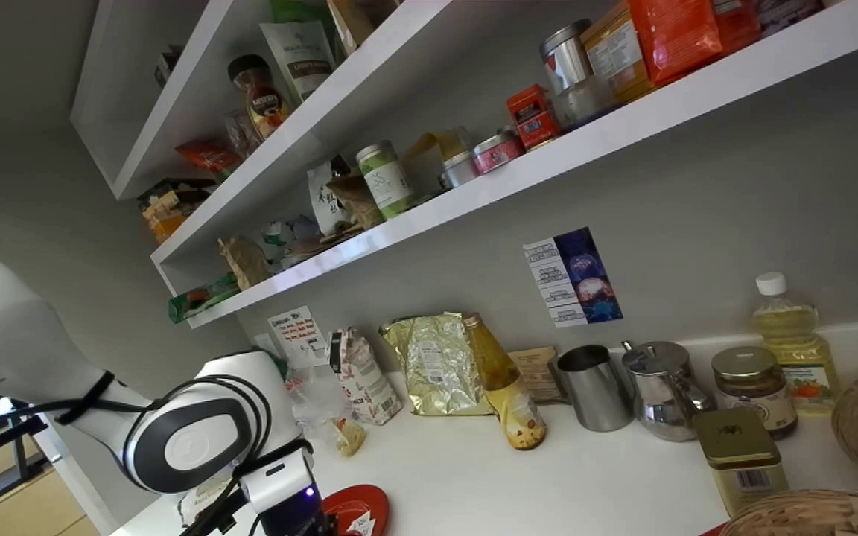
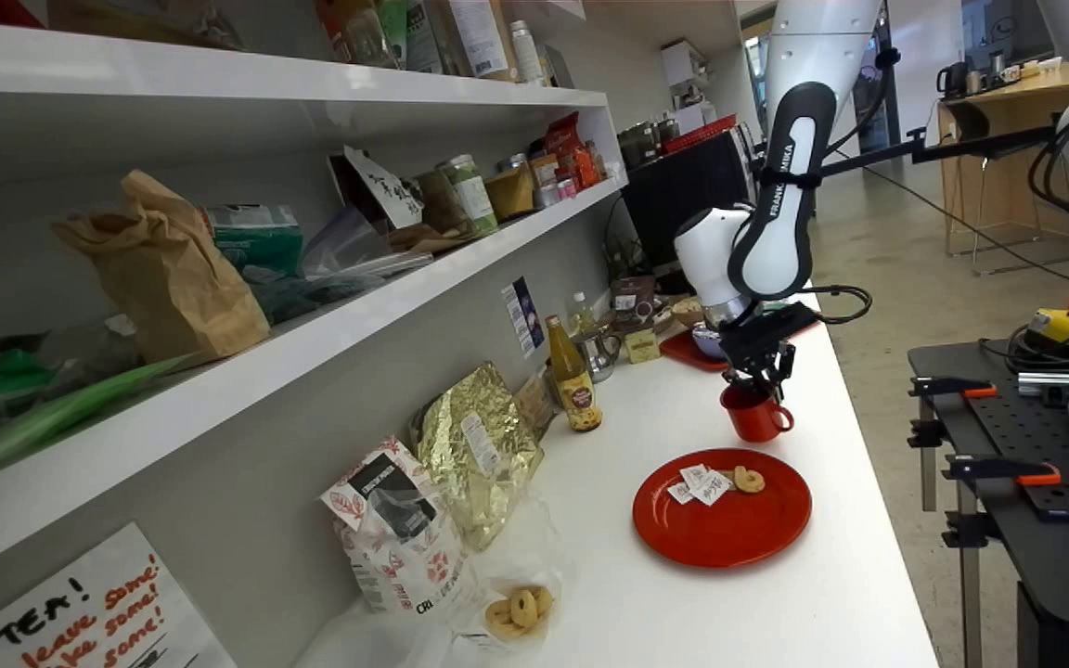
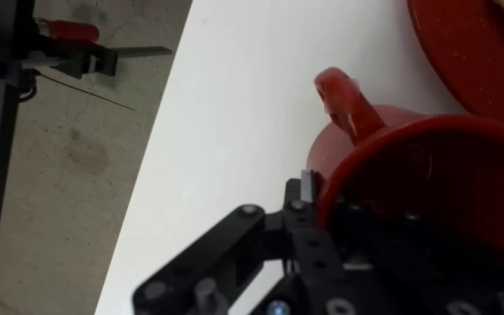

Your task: Shift the cup to the counter

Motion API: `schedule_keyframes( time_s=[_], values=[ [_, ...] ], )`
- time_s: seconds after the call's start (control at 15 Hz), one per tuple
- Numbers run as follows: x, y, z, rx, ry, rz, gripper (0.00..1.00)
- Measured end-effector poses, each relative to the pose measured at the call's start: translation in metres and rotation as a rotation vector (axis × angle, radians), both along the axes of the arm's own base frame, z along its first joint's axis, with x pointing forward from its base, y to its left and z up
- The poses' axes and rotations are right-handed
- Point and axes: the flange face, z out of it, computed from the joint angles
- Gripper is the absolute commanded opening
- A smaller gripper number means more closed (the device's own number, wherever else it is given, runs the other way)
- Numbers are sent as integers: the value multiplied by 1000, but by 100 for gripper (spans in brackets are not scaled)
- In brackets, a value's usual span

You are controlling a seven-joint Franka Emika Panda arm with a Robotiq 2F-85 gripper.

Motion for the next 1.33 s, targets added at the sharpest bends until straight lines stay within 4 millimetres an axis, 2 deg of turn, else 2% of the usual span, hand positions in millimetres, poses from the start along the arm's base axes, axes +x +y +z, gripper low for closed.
schedule_keyframes(
  time_s=[0.4, 0.8, 0.87, 0.93, 1.07, 1.33],
  values=[
    [-3, 11, -4, 55, 5, -23, 2],
    [-8, 12, -8, 58, 19, -16, 2],
    [-9, 12, -8, 58, 19, -16, 20],
    [-9, 12, -8, 58, 20, -16, 7],
    [-10, 12, -9, 59, 22, -16, 20],
    [-10, 12, -9, 59, 23, -15, 21]
  ],
)
